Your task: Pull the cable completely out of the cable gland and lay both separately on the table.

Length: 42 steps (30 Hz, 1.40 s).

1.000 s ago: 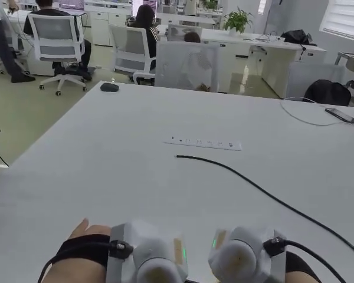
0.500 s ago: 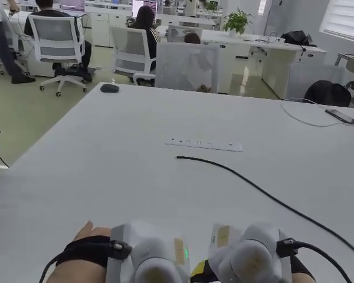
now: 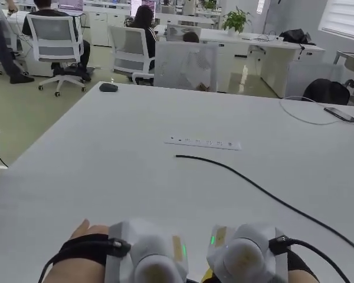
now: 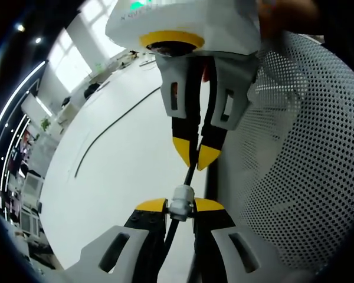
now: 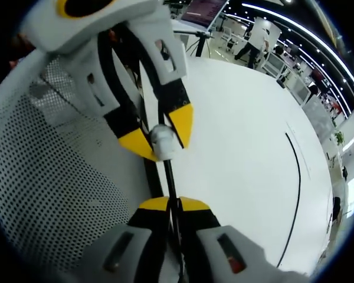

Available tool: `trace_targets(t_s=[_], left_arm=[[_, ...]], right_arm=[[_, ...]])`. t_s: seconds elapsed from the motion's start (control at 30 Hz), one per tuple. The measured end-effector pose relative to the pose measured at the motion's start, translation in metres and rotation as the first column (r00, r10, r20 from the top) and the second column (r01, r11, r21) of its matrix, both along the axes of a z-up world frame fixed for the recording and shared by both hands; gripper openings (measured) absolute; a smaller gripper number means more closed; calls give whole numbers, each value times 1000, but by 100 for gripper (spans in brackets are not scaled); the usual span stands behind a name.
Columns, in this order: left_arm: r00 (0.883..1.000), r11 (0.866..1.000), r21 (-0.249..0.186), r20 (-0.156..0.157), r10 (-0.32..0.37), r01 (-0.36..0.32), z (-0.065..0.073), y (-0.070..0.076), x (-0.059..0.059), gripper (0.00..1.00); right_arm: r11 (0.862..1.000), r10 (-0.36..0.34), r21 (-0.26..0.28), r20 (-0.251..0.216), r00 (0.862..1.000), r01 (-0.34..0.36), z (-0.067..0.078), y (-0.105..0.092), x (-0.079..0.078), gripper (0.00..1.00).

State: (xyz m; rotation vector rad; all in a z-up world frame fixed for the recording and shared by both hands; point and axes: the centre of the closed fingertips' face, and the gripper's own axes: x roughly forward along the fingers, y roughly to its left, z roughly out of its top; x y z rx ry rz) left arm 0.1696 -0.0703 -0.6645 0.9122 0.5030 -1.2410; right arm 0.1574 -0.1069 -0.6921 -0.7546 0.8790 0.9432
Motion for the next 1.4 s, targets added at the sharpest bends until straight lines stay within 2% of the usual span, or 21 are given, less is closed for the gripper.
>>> trace_targets(t_s=[0.1, 0.23, 0.27, 0.33, 0.4, 0.5, 0.57, 0.63, 0.67, 0.7, 0.77, 0.87, 1.0, 1.1, 1.37, 1.4], left_arm=[[1000, 1000, -3, 3, 9, -9, 1, 1, 2, 17], [1000, 1000, -9, 6, 20, -19, 2, 1, 3, 17], [1000, 1000, -8, 8, 19, -19, 2, 1, 4, 17], [1000, 1000, -8, 8, 15, -15, 3, 1, 3, 17], [1000, 1000, -14, 8, 7, -6, 3, -1, 1, 17], [999, 999, -37, 14, -32, 33, 7, -7, -4, 17], [999, 998, -46, 19, -50, 50, 9, -10, -7, 17], [998, 996, -54, 18, -66, 67, 10, -13, -10, 17], [997, 996, -57, 19, -68, 69, 11, -14, -10, 17], [998, 996, -56, 25, -63, 64, 11, -14, -9, 17], [998, 997, -50, 14, -57, 57, 9, -12, -8, 17], [999, 999, -34, 22, -40, 41, 7, -8, -4, 17], [999, 999, -32, 33, -10, 11, 9, -4, 2, 17], [999, 999, -34, 36, 12, -11, 10, -2, 6, 17], [999, 999, -32, 40, 14, -12, 10, -1, 6, 17], [999, 1000, -24, 48, 13, -12, 10, -1, 6, 17]], right_arm=[[995, -12, -95, 0, 1000, 12, -7, -15, 1, 4], [998, -35, -53, 0, 999, 35, -3, -11, 4, 7], [999, -35, -5, 18, 999, 35, 0, -4, 7, 11], [998, -36, 56, 18, 999, 35, 7, 6, 7, 19], [995, 11, 102, 47, 999, -16, 14, 18, 7, 25], [989, 70, 122, 90, 994, -81, 22, 30, 4, 23], [987, 78, 131, 99, 992, -91, 24, 32, 3, 22], [986, 84, 133, 95, 992, -96, 23, 32, 3, 16], [988, 94, 118, 78, 993, -102, 20, 30, 1, 8], [984, 116, 129, 53, 992, -122, 18, 32, -5, 4], [990, 107, 88, 67, 992, -113, 16, 27, -2, 4], [993, 97, 59, 61, 993, -101, 12, 21, -1, 4], [999, 38, 15, 39, 998, -39, 5, 7, 3, 4], [998, 4, -60, 16, 1000, -3, -3, -9, 3, 4], [995, -27, -97, -9, 1000, 26, -8, -18, 1, 5], [996, -26, -80, 8, 1000, 27, -4, -14, 3, 11]])
